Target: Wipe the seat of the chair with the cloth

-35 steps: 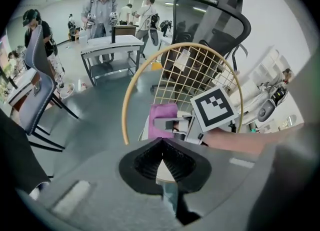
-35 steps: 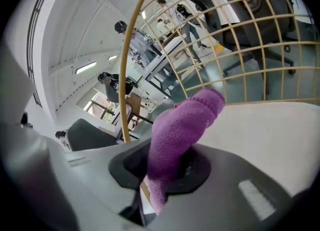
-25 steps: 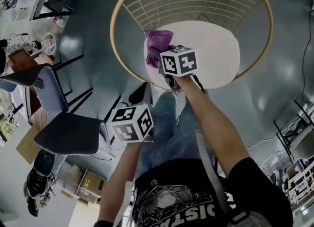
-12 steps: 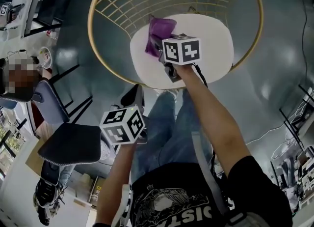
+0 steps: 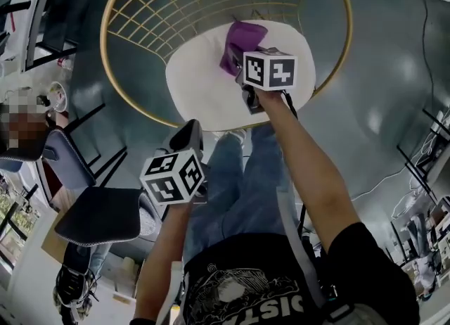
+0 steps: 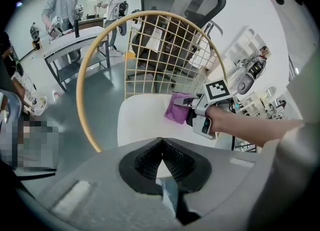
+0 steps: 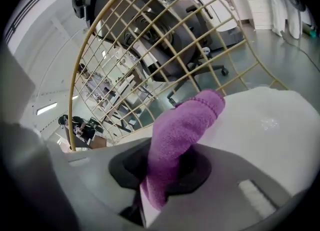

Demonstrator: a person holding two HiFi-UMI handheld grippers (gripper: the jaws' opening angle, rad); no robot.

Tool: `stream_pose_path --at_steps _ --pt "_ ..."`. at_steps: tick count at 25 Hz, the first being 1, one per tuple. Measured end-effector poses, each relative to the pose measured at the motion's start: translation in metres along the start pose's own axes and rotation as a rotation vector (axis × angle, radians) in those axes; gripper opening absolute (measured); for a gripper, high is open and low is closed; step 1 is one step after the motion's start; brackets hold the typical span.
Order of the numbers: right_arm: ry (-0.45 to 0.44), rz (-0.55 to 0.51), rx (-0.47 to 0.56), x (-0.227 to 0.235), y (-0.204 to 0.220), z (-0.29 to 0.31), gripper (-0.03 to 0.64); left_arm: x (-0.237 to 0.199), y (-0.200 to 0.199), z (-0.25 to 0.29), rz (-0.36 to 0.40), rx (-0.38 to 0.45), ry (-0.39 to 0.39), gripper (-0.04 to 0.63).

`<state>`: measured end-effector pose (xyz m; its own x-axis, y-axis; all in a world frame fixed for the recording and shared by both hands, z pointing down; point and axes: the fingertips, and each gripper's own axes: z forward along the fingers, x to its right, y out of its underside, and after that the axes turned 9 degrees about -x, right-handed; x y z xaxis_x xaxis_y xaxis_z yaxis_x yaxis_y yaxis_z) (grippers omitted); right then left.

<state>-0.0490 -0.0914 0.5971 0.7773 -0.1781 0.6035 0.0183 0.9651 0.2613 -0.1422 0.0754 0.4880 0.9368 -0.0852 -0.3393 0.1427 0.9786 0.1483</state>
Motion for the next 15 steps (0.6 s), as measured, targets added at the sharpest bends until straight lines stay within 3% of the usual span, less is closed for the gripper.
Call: stream_pose_path --at_steps 9,15 --pt "0.124 0.06 0.07 0.067 -0.005 -0.061 0.064 0.034 -0.011 0.018 0.073 -0.012 0.028 -0.006" --pt "0.235 0.056 0.054 0.109 0.013 -0.096 0.064 0.049 -0.011 0.028 0.104 -0.013 0.044 -0.006"
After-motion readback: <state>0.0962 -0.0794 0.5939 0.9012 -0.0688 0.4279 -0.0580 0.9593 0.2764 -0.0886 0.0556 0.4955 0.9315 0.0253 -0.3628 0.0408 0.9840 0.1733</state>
